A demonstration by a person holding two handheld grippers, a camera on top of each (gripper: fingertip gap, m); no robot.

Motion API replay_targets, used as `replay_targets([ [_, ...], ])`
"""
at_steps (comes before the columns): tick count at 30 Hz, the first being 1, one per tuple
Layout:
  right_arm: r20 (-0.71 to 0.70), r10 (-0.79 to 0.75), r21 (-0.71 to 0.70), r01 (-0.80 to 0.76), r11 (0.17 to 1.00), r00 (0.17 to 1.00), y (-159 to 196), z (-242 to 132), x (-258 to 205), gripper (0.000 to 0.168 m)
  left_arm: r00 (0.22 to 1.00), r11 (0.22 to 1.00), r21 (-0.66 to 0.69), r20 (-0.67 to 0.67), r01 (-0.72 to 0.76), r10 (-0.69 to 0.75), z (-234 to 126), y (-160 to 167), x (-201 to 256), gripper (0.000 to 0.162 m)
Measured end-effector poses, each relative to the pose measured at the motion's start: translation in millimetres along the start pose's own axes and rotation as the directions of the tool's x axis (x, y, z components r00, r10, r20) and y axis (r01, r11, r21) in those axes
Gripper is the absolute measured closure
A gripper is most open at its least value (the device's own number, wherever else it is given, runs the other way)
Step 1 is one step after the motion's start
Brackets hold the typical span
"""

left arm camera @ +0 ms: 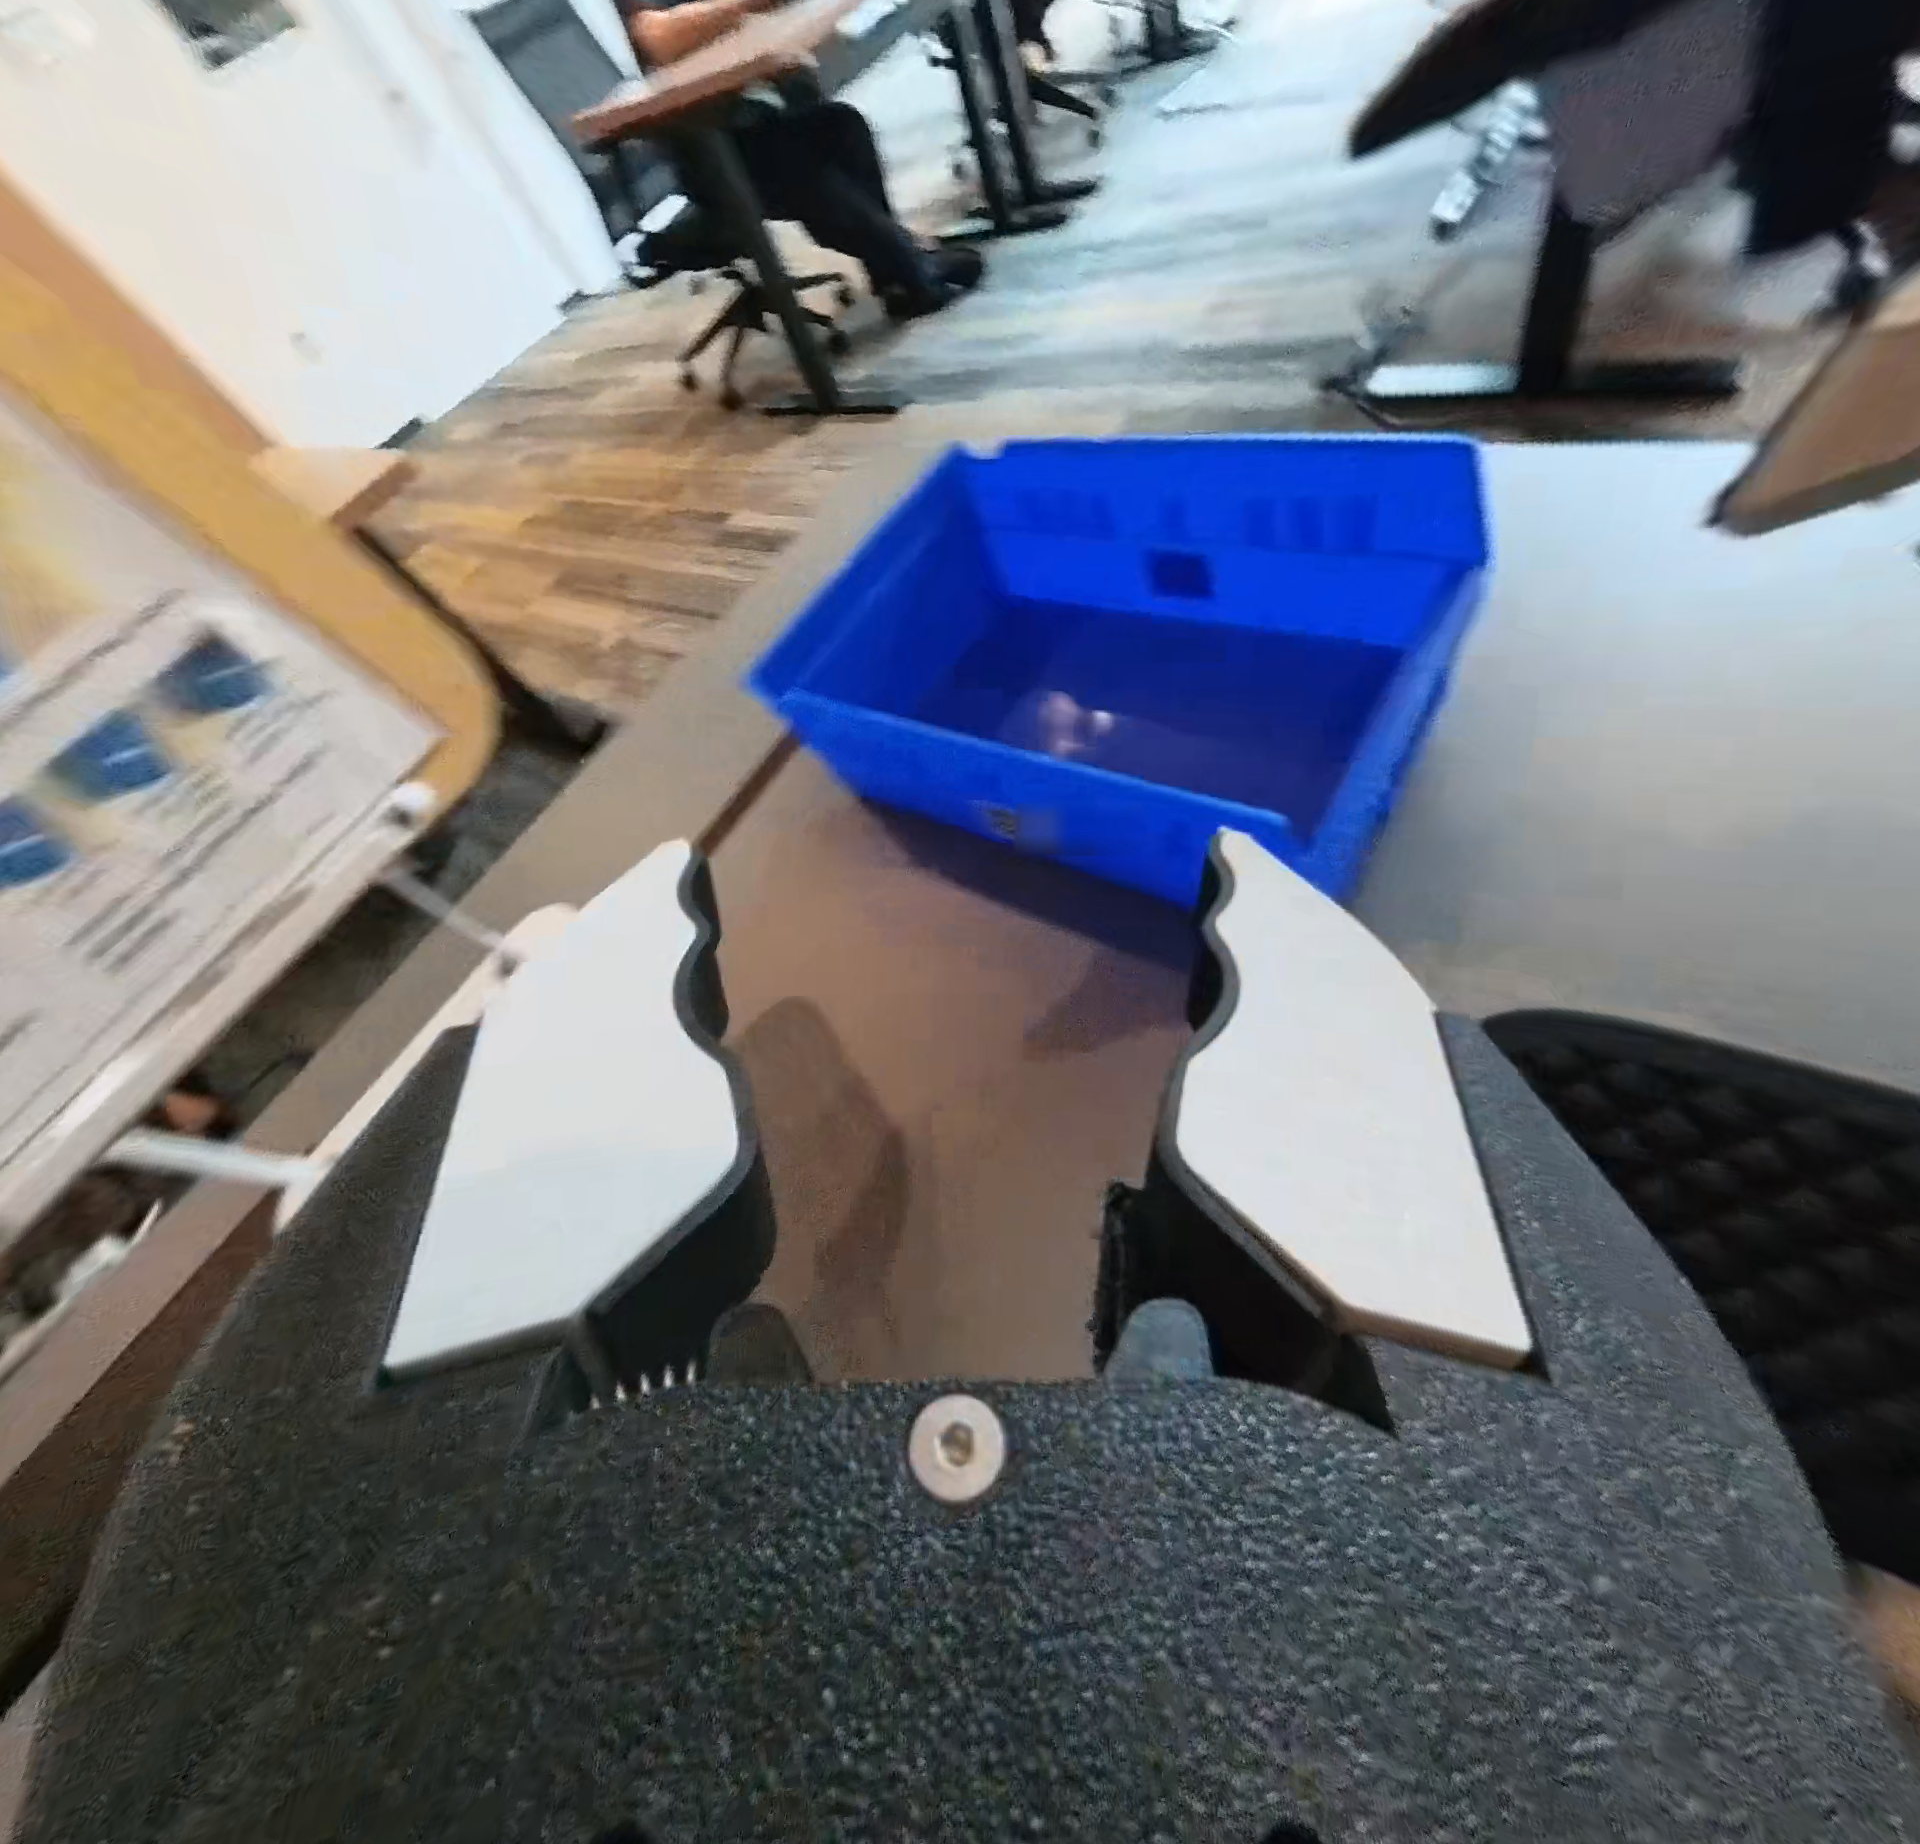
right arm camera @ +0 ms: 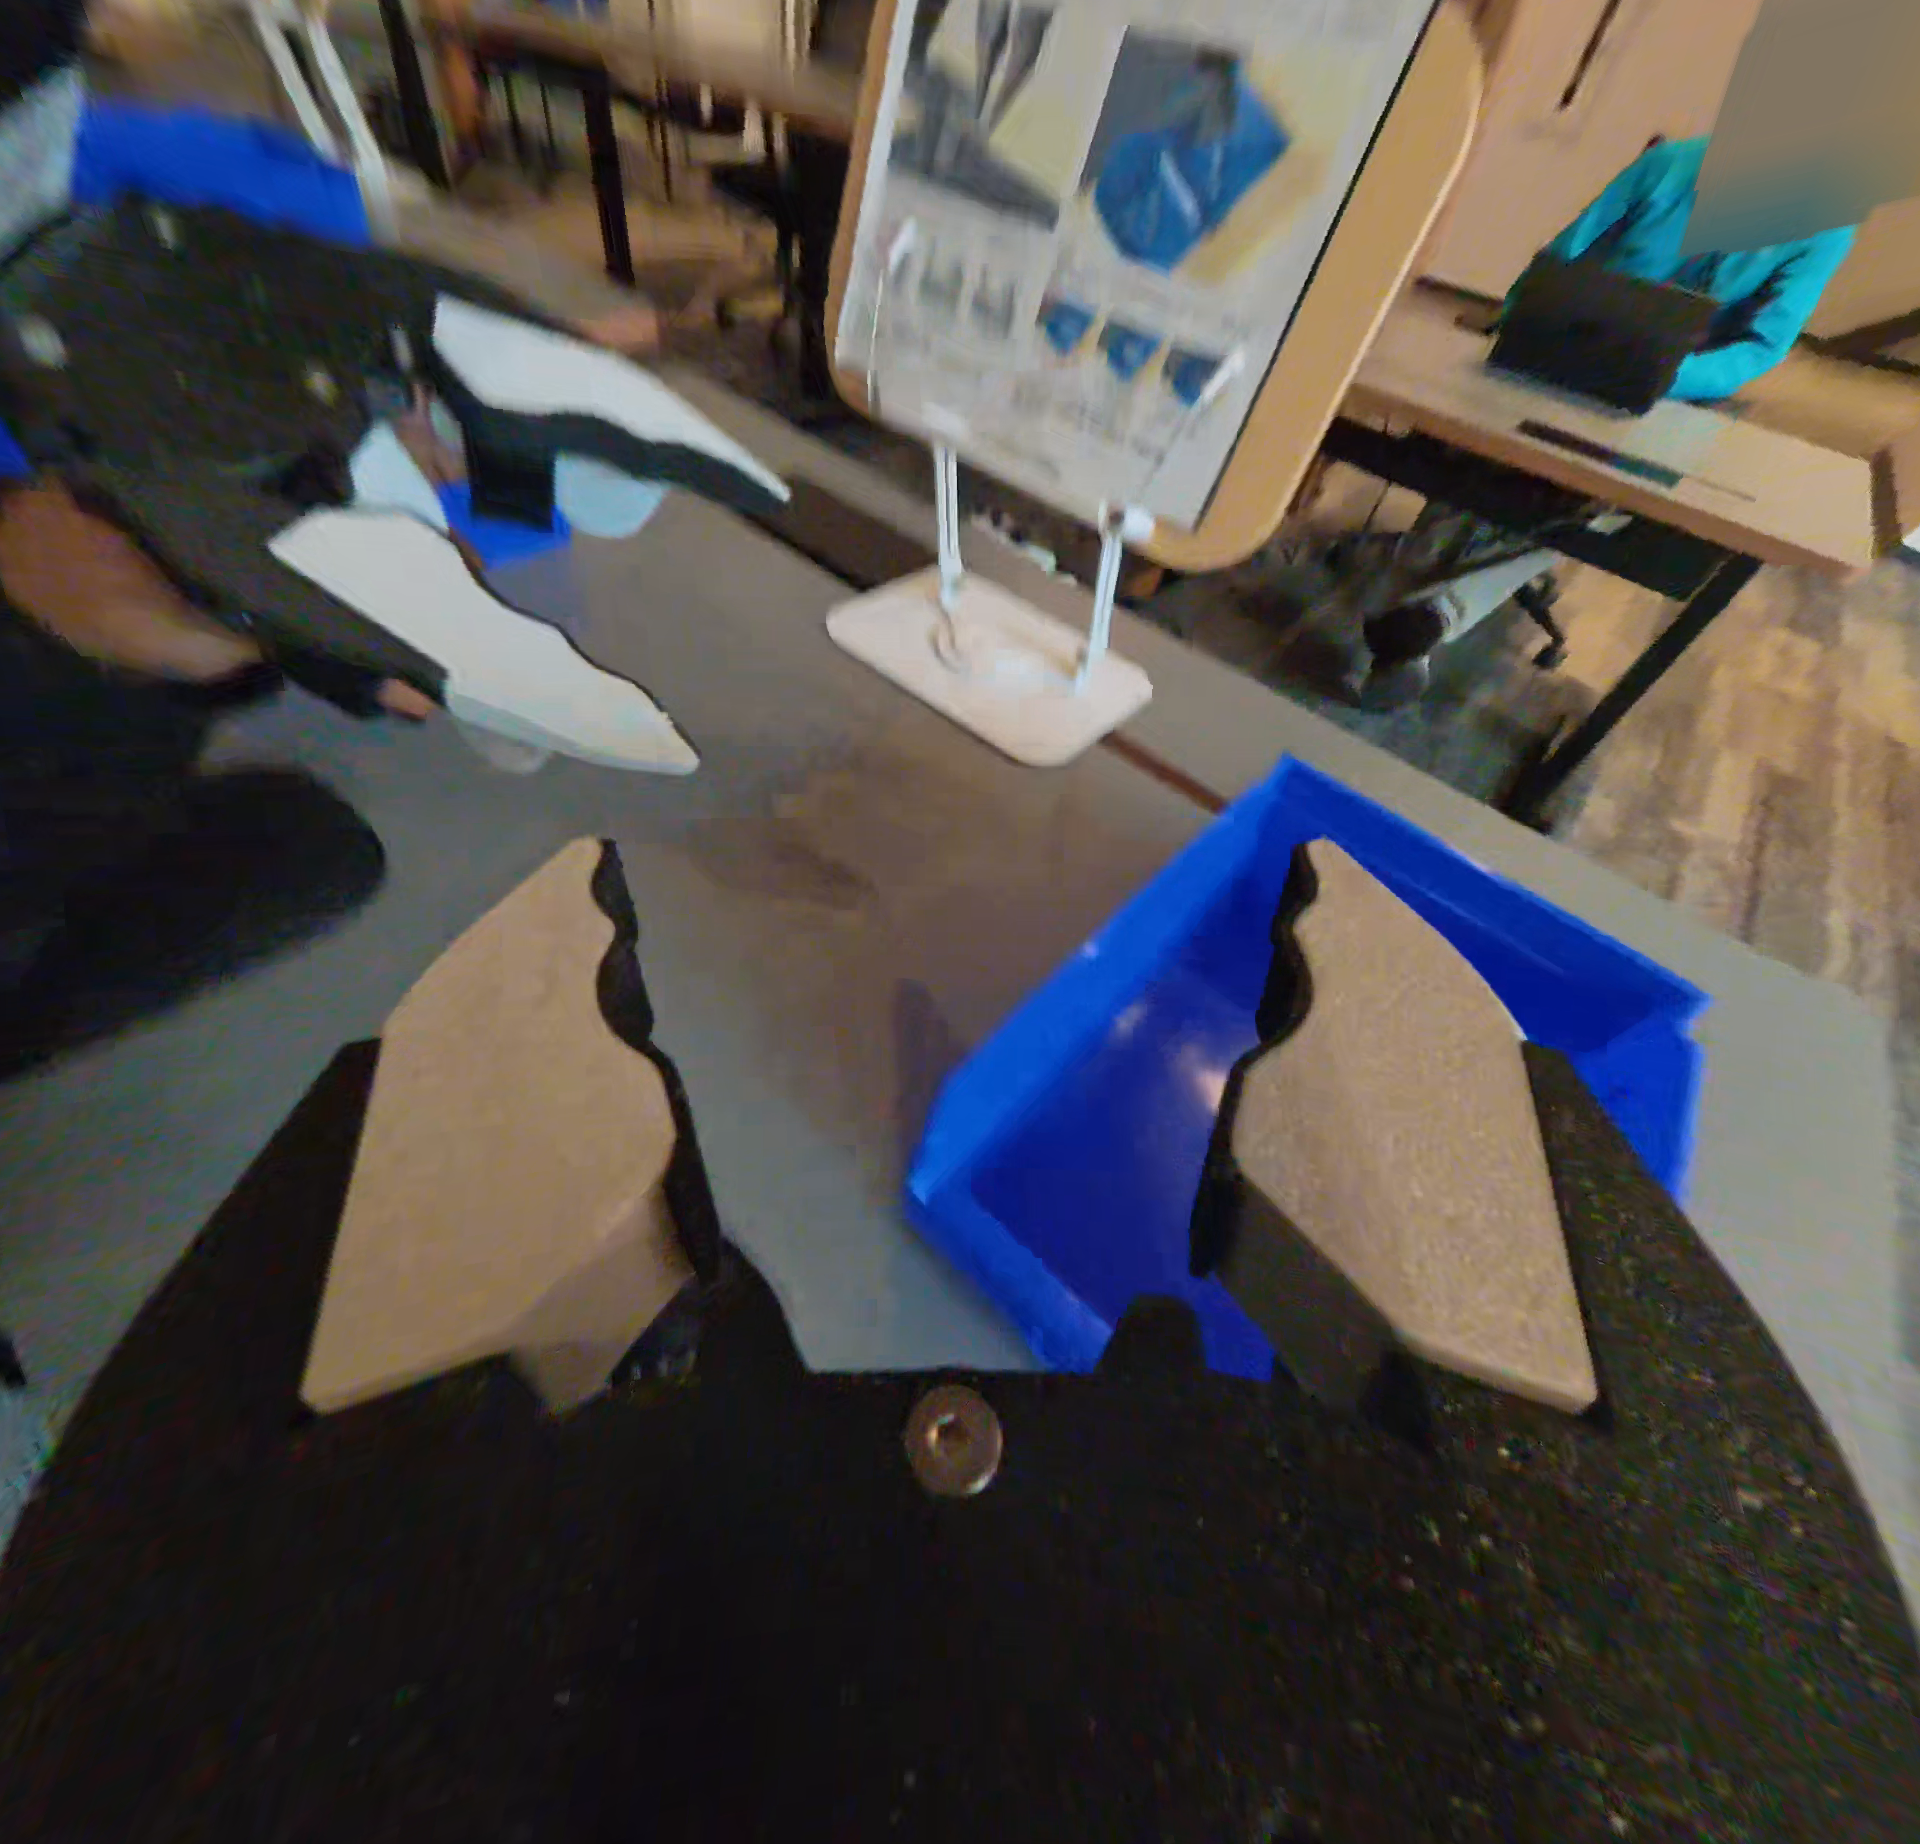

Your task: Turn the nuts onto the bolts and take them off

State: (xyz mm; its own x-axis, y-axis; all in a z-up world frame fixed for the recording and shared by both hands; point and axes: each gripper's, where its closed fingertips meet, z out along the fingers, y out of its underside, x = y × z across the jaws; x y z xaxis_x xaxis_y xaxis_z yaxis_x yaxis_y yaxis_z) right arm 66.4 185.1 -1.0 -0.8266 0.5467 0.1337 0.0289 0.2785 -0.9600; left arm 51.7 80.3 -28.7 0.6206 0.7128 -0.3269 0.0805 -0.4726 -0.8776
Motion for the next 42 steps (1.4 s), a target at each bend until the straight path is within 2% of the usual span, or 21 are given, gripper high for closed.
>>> replay_targets([
  [4, -0.031, 0.109, 0.102, -0.105, 0.989, 0.994, -42, 31, -4, 0.052, 0.978, 0.991, 0.029, 0.162, 0.128, -0.131, -48, 13, -76, 0.077],
  [9, -0.128, 0.181, 0.174, -0.157, 0.972, 0.975, -80, 63, 19, 0.054, 0.886, 0.966, 0.042, 0.389, 0.256, -0.252, -109, 44, -167, 0.077],
  [12, -0.181, 0.214, 0.181, -0.181, 0.967, 0.96, -89, 78, 37, 0.057, 0.812, 0.948, 0.062, 0.5, 0.312, -0.3, -144, 65, -211, 0.077],
  [17, -0.317, 0.215, 0.15, -0.175, 0.973, 0.924, -82, 94, 72, 0.058, 0.711, 0.91, 0.084, 0.597, 0.405, -0.372, -186, 106, -255, 0.078],
  [23, -0.411, 0.174, 0.097, -0.147, 0.984, 0.895, -61, 110, 91, 0.061, 0.641, 0.886, 0.07, 0.664, 0.459, -0.385, -217, 145, -278, 0.082],
  [27, -0.428, 0.113, 0.026, -0.113, 0.993, 0.897, -44, 121, 91, 0.063, 0.666, 0.917, -0.012, 0.691, 0.399, -0.28, -229, 160, -281, 0.089],
  [29, -0.418, 0.11, 0.021, -0.111, 0.994, 0.902, -39, 126, 91, 0.065, 0.653, 0.924, -0.039, 0.719, 0.381, -0.239, -239, 166, -285, 0.091],
  [35, -0.392, 0.113, -0.018, -0.13, 0.991, 0.913, -25, 141, 92, 0.069, 0.654, 0.904, -0.112, 0.727, 0.413, -0.209, -258, 183, -280, 0.096],
  [42, -0.415, 0.105, -0.032, -0.13, 0.991, 0.904, -27, 137, 92, 0.066, 0.639, 0.905, -0.034, 0.72, 0.424, -0.272, -264, 176, -280, 0.098],
])
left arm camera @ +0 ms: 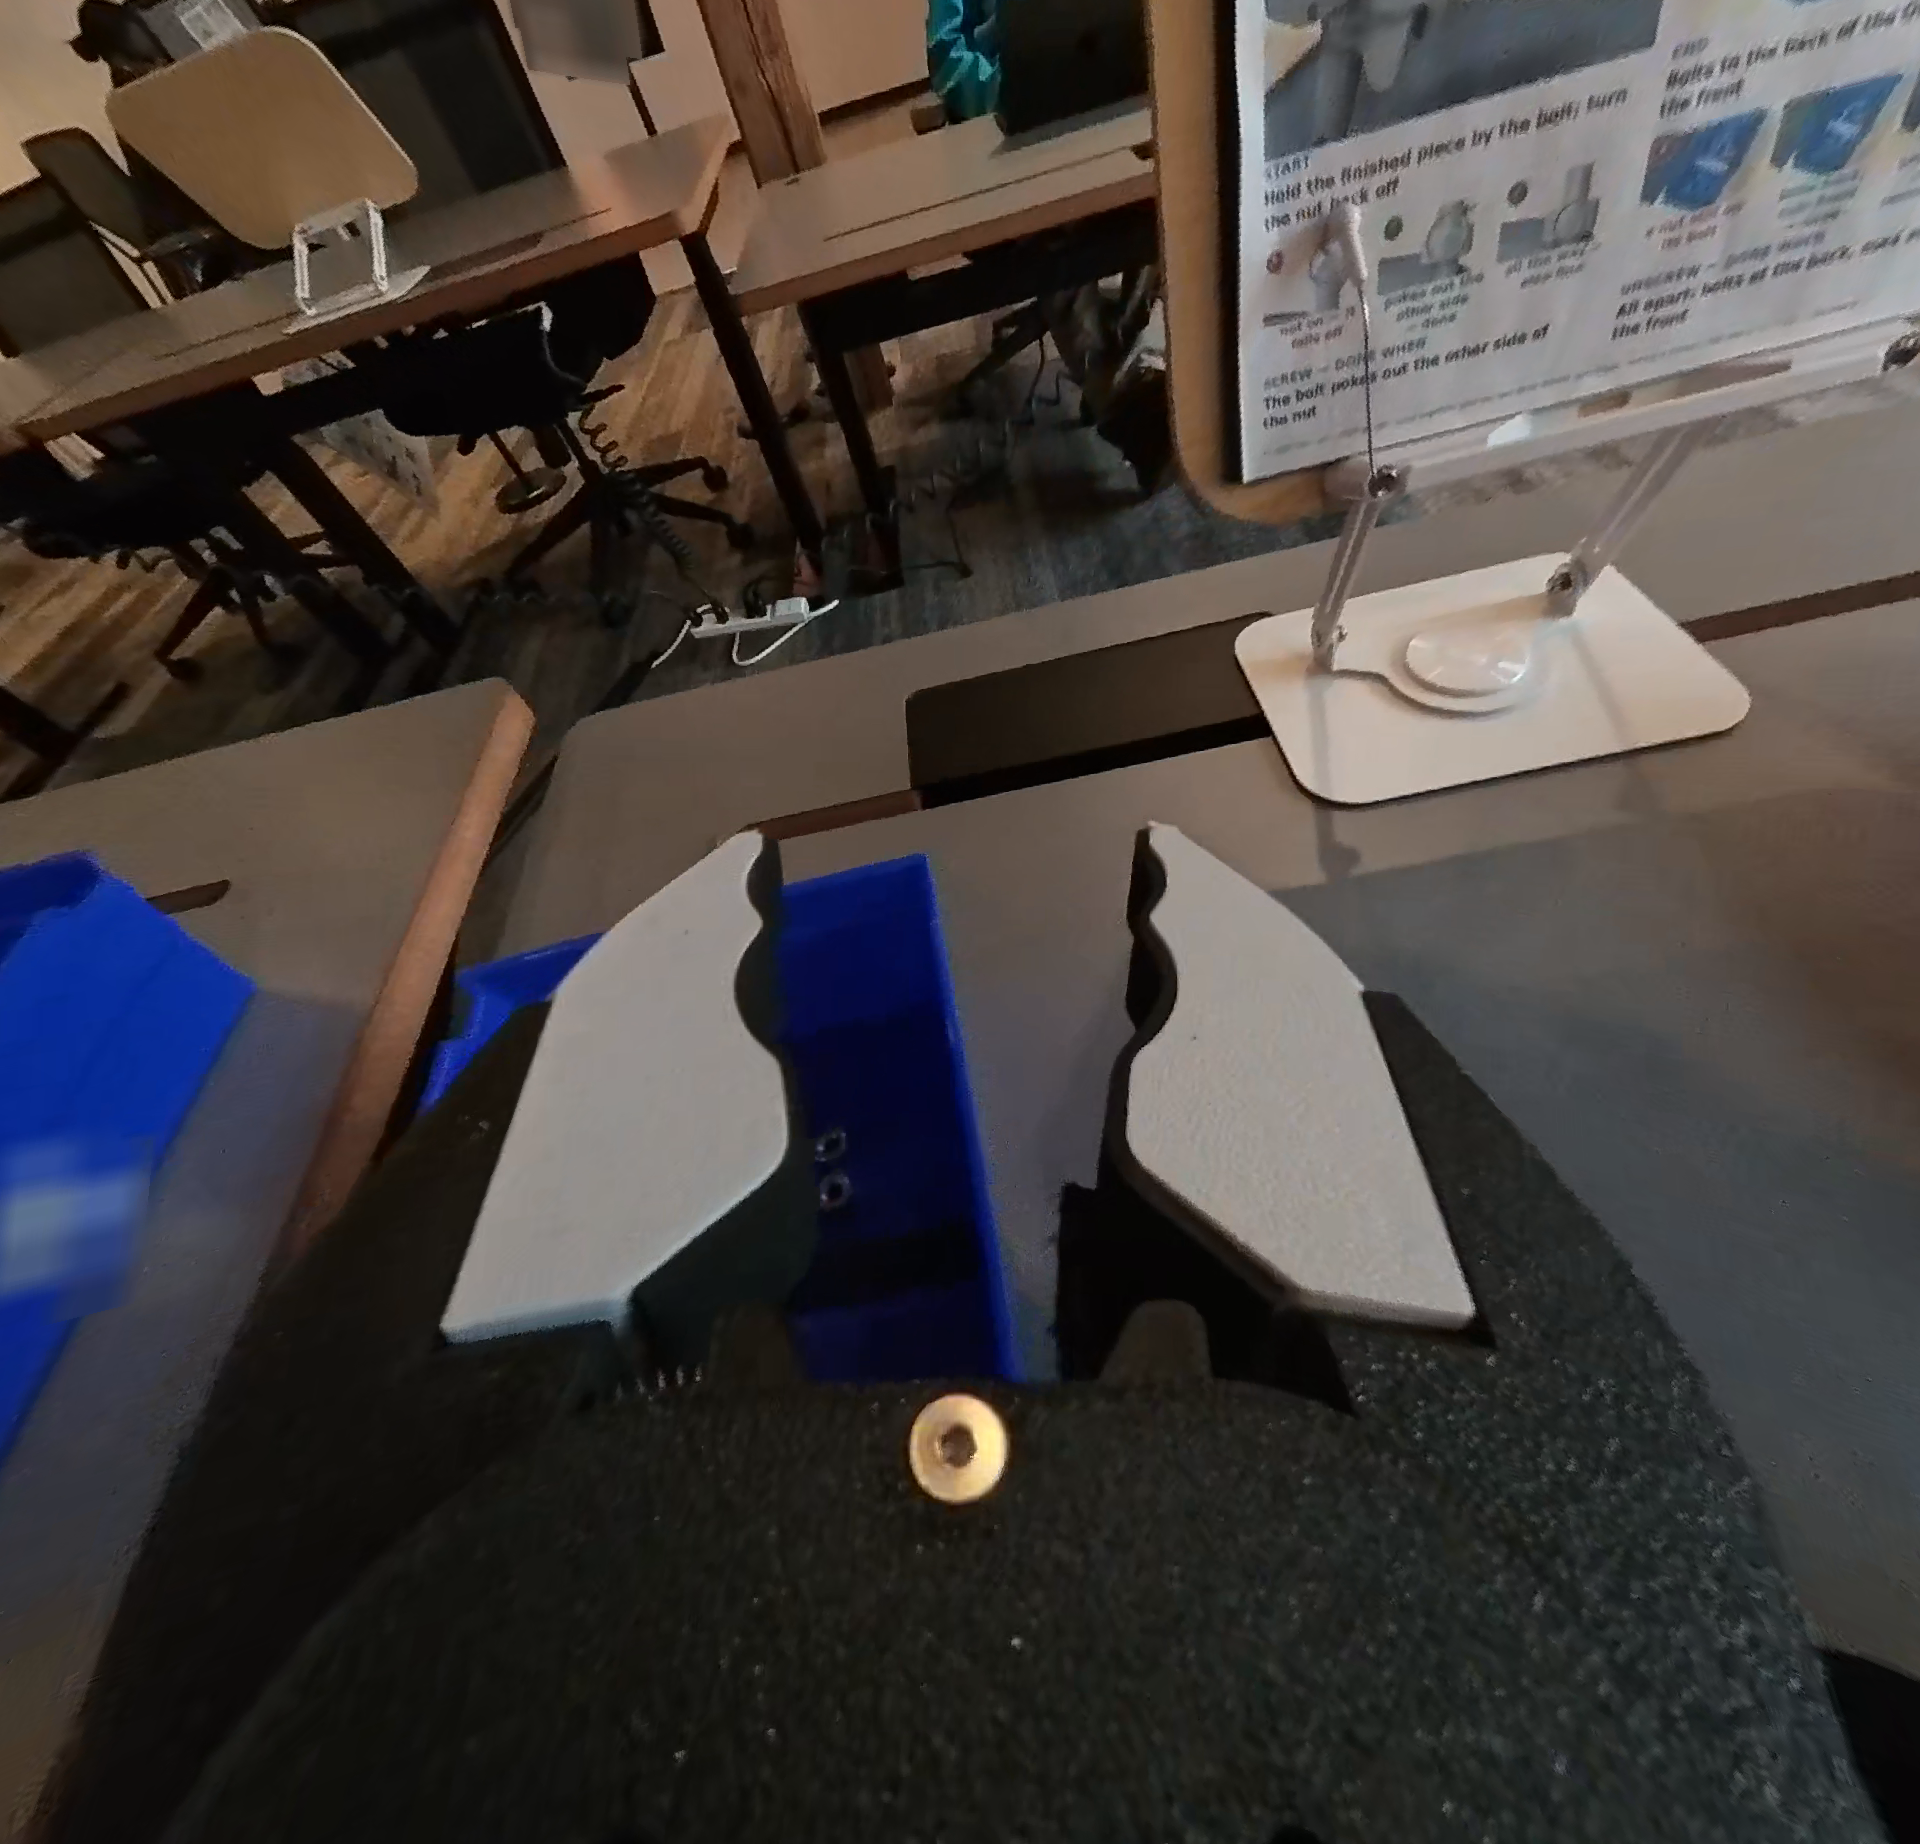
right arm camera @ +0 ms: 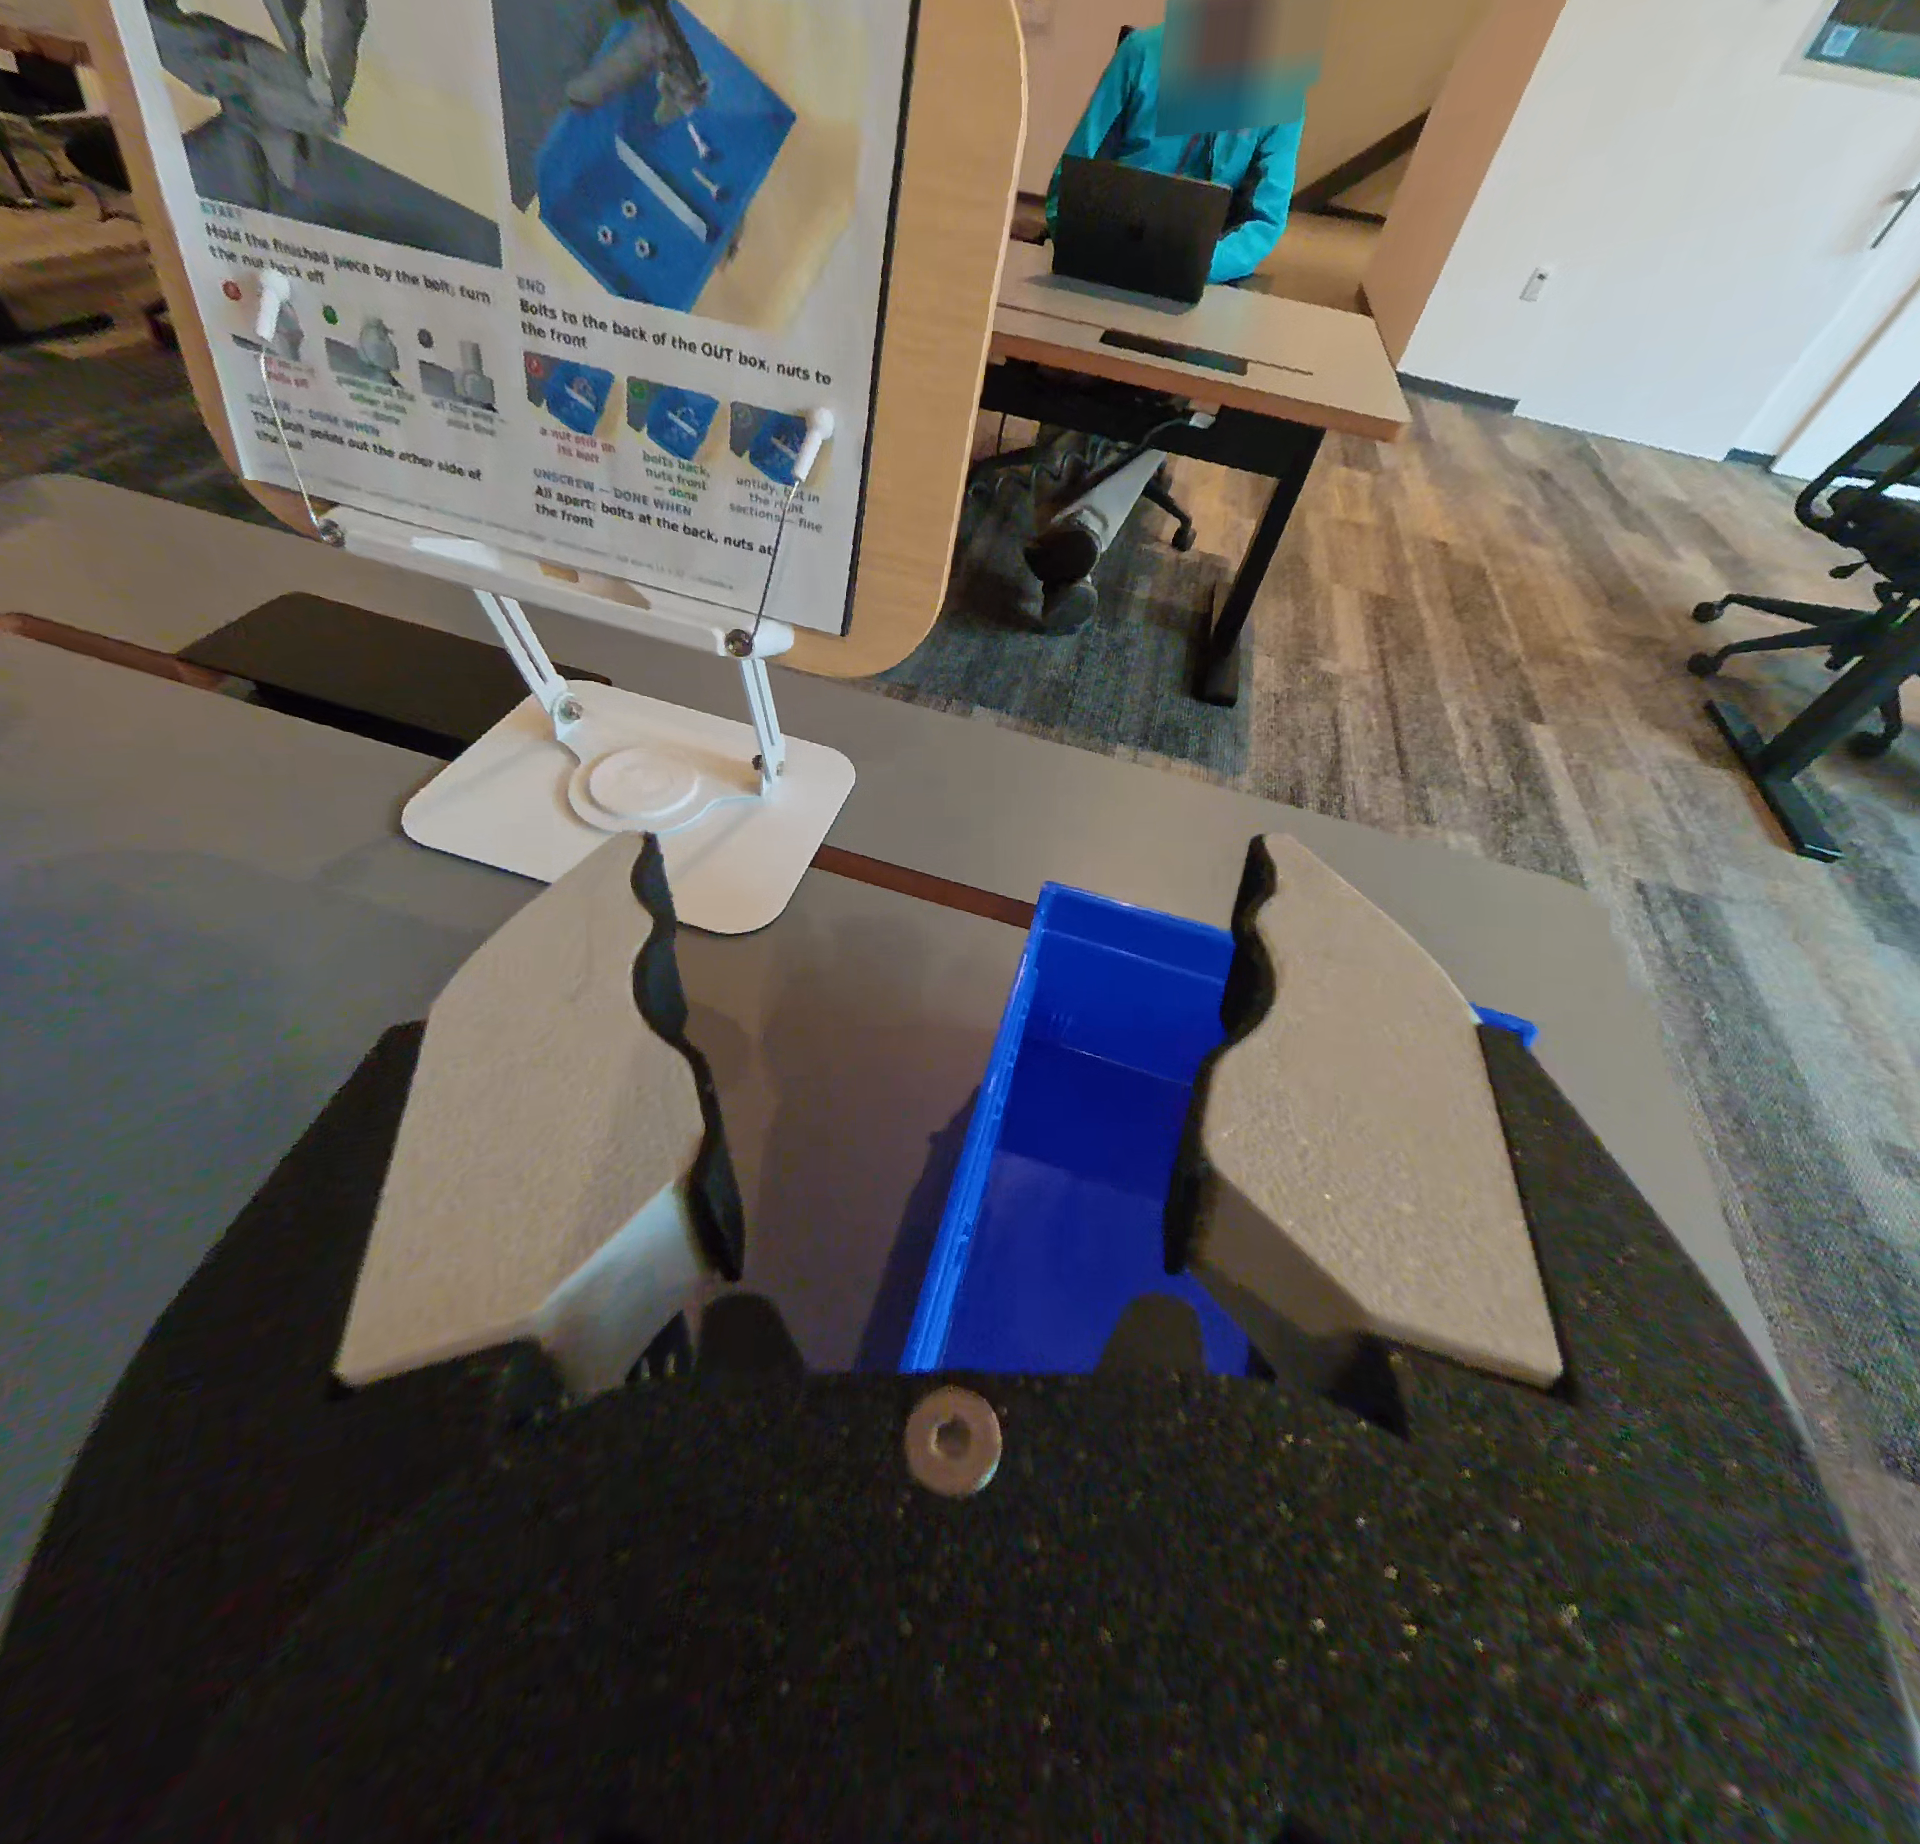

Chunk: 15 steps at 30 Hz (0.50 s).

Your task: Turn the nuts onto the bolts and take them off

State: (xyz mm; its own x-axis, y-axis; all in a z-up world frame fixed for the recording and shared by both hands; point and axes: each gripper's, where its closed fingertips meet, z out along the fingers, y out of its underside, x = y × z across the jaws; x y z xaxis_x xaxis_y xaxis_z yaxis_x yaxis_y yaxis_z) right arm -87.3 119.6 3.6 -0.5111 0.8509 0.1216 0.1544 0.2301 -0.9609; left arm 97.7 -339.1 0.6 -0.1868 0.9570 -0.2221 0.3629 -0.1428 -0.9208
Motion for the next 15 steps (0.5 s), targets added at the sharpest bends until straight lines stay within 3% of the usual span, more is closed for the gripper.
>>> replay_targets([
  [4, -0.038, -0.003, -0.027, 0.002, 1.0, 0.999, -2, -10, 1, 0.067, 0.994, 0.993, -0.042, -0.016, 0.107, -0.108, -1, 3, 3, 0.099],
  [15, -0.007, -0.033, -0.081, 0.032, 0.996, 0.999, 3, -29, 6, 0.07, 0.992, 0.979, -0.161, 0.011, 0.127, -0.127, -40, 26, -21, 0.1],
])
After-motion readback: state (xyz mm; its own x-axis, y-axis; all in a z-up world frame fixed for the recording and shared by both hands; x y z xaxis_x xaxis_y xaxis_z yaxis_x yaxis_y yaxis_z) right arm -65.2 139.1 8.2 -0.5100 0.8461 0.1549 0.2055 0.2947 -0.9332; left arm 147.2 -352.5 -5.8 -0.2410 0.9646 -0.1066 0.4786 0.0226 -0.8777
